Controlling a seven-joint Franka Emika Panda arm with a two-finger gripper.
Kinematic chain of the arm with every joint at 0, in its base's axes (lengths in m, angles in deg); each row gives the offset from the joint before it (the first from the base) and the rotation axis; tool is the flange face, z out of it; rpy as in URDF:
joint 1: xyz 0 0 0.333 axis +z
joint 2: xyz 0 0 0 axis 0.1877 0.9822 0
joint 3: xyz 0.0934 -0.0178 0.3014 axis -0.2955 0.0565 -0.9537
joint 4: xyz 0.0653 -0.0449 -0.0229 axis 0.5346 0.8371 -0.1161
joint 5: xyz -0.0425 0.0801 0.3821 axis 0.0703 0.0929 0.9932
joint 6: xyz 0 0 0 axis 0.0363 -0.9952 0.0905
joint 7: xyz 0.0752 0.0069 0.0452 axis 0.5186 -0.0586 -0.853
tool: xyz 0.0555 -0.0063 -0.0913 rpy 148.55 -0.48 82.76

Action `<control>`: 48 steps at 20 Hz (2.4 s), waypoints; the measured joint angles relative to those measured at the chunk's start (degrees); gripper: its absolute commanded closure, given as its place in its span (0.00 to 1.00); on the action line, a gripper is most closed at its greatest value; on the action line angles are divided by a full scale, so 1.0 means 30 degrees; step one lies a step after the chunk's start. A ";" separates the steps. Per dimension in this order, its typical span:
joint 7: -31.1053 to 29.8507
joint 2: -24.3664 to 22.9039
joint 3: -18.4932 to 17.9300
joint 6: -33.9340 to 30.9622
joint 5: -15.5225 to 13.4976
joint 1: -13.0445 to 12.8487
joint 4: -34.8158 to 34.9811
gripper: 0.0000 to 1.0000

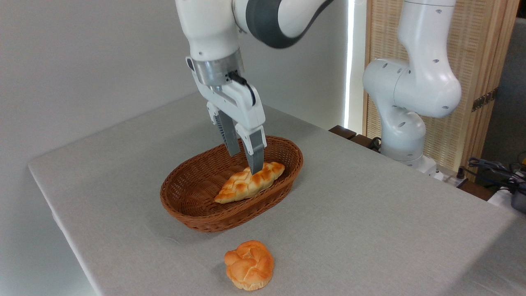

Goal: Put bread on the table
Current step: 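Lower the open gripper onto the braided loaf in the basket, then close the gripper around the braided loaf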

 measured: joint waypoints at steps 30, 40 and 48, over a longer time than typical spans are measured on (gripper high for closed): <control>0.0056 0.0631 0.1363 0.3500 -0.0476 -0.0069 0.3662 0.44; 0.0101 0.0652 0.1316 0.3507 0.0053 0.0009 0.3663 0.64; 0.0096 0.0648 0.1239 0.3514 0.0058 0.0092 0.3461 0.65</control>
